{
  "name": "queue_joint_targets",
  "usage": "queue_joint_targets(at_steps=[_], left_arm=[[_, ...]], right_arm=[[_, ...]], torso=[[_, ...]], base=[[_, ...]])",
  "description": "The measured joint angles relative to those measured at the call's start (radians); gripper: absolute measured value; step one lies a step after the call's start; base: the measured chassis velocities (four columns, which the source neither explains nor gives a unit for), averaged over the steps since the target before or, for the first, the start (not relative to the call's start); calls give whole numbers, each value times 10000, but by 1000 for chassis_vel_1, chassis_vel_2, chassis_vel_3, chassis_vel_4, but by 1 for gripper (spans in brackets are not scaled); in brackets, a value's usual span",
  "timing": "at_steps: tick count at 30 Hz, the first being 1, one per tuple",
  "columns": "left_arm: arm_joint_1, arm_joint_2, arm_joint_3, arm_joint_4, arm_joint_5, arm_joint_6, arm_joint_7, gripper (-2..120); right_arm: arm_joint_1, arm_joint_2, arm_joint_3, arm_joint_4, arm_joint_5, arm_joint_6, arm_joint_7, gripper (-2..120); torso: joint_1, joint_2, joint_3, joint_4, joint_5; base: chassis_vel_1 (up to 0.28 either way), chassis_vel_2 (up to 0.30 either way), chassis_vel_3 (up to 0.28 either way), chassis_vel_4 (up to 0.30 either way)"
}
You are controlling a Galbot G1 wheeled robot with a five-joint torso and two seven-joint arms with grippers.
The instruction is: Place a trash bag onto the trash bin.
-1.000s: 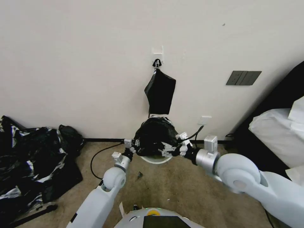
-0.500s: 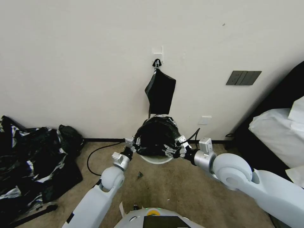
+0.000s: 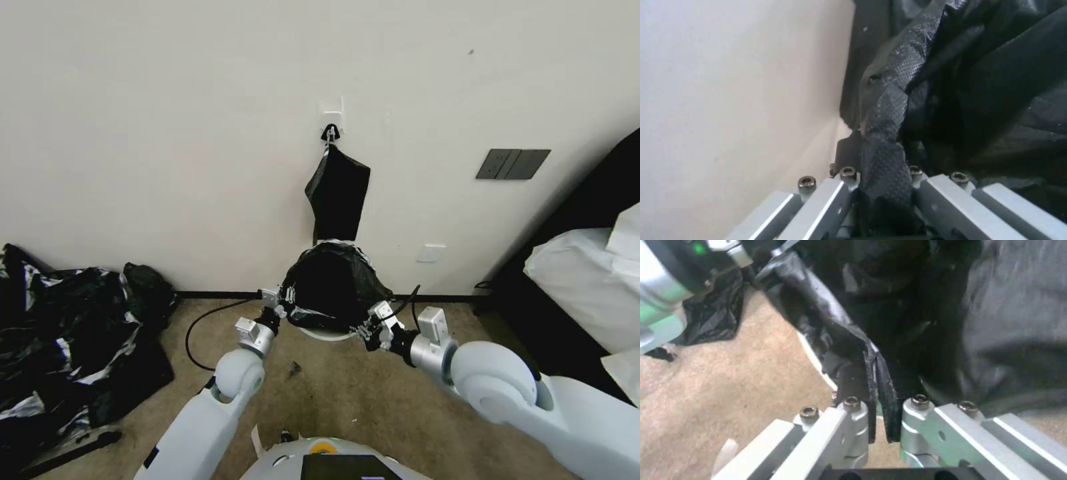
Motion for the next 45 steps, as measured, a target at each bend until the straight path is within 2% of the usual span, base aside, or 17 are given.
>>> queue_joint_targets(at_steps=[6, 8, 12, 20, 23, 27, 31, 34, 37, 38, 39, 41, 42, 44, 45], left_arm=[[21, -32, -4, -203, -1040, 411, -494, 1], [14, -18, -23, -354, -1815, 674, -921, 1], [-19, -27, -29, -477, -2321, 841, -1226, 1], [-161, -28, -11, -543, -2855, 1000, -1642, 1], [-257, -24, 29, -559, -2965, 1031, -1772, 1], [-387, -6, 59, -673, -3327, 1133, -1977, 1], [-429, 44, 46, -724, -3457, 1172, -2042, 1], [-435, 1, 34, -656, -3456, 1172, -2043, 1], [-515, -137, 29, -354, -3076, 931, -2045, 1], [-515, -137, 29, -354, -3076, 931, -2045, 1], [-640, -203, -13, -137, -2727, 610, -2058, 1], [-813, -267, -36, 40, -2459, 206, -2127, 1], [-813, -267, -36, 40, -2459, 206, -2127, 1], [-959, -302, -73, 117, -2375, -24, -2184, 1], [-959, -302, -73, 117, -2375, -24, -2184, 1]], right_arm=[[-848, -50, 89, 3, -1000, 205, -87, 6], [-1127, -34, -19, 12, -1583, 376, -178, 6], [-1168, 74, -243, -117, -2348, 593, -510, 6], [-1389, -46, -283, 49, -2655, 482, -628, 6], [-1435, -18, -386, 48, -2807, 403, -681, 0], [-1448, 93, -629, -168, -3070, 274, -685, 0], [-1563, 136, -638, -229, -3228, 215, -278, 0], [-1555, 138, -542, 55, -2988, 151, 234, 4], [-1635, 192, -492, 344, -2153, 232, 940, 17], [-1635, 192, -492, 344, -2153, 232, 940, 17], [-1797, 338, -458, 368, -891, 415, 1823, 22], [-1850, 641, -279, 368, 861, 755, 2929, 34], [-1850, 641, -279, 368, 861, 755, 2929, 34], [-1830, 1009, -43, 369, 2375, 1686, 3648, 41], [-1830, 1009, -43, 369, 2375, 1686, 3648, 41]], torso=[[0, 0, 0, -1, 2], [0, 0, 0, -1, 1], [0, 0, 0, 0, 2], [0, 0, 0, 0, -1], [0, 0, 0, -1, 0], [0, 0, 0, 0, 0], [0, 0, 0, -1, 2], [0, 0, 0, 1, -1], [0, 0, 0, 0, -1], [0, 0, 0, 0, -1], [0, 0, 0, 1, -2], [0, 0, 0, -1, 1], [0, 0, 0, -1, 1], [0, 0, 0, 0, 1], [0, 0, 0, 0, 1]], base=[[0, 0, 0, 0], [0, 0, 0, 0], [0, 0, 0, 0], [0, 0, 0, 0], [0, 0, 0, 0], [0, 0, 0, 0], [0, 0, 0, 0], [0, 0, 0, 0], [0, 0, 0, 0], [0, 0, 0, 0], [0, 0, 0, 0], [0, 0, 0, 0], [0, 0, 0, 0], [0, 0, 0, 0], [0, 0, 0, 0]])
